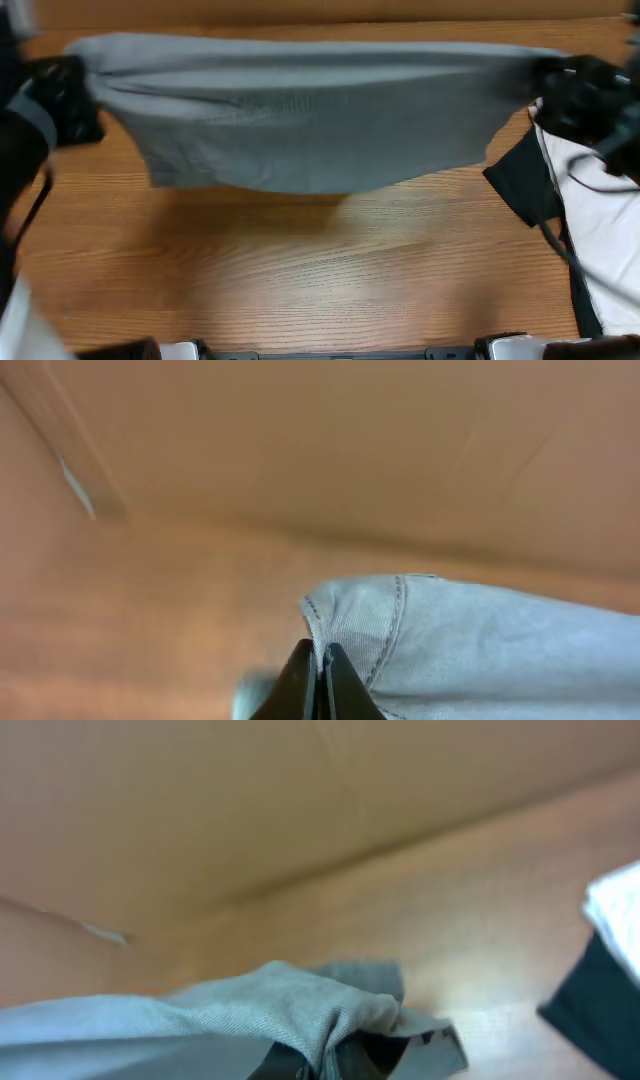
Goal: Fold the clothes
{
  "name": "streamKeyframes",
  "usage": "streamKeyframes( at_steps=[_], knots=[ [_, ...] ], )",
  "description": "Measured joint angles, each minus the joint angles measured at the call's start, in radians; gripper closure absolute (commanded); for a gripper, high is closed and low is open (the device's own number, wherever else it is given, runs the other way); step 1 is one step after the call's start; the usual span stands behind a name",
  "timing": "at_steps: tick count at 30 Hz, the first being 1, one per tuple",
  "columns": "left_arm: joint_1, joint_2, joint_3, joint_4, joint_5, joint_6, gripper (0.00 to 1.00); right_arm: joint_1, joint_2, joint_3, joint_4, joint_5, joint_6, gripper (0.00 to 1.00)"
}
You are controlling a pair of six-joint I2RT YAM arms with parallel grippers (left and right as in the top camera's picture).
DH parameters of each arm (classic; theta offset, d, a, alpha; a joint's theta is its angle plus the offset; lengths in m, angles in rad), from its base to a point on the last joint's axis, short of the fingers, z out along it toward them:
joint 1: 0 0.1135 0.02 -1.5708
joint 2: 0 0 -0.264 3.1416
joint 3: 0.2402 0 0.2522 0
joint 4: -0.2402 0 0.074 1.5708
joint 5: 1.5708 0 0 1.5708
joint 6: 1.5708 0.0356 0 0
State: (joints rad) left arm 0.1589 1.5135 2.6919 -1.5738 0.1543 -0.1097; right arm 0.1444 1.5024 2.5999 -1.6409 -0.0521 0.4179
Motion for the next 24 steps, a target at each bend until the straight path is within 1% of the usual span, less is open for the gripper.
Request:
streamKeyframes(
  at_steps=[5, 11, 18, 24],
  knots=[
    [0.0, -0.101, 0.159, 0.002, 0.0, -0.016, 0.96, 0.0, -0.027, 0.145, -0.04, 0.019, 0.001, 0.96],
    [0.0, -0.128, 0.179, 0.0, 0.008, -0.039, 0.96, 0.0, -0.029, 0.182, -0.054, 0.027, 0.001, 0.96],
    [0.0, -0.06, 0.174, -0.006, 0.011, -0.049, 0.96, 0.0, 0.009, 0.182, -0.038, 0.027, 0.0, 0.96],
    [0.0, 0.074, 0.15, -0.01, 0.01, -0.049, 0.96, 0.0, 0.11, 0.183, -0.017, 0.026, 0.0, 0.96]
  ],
)
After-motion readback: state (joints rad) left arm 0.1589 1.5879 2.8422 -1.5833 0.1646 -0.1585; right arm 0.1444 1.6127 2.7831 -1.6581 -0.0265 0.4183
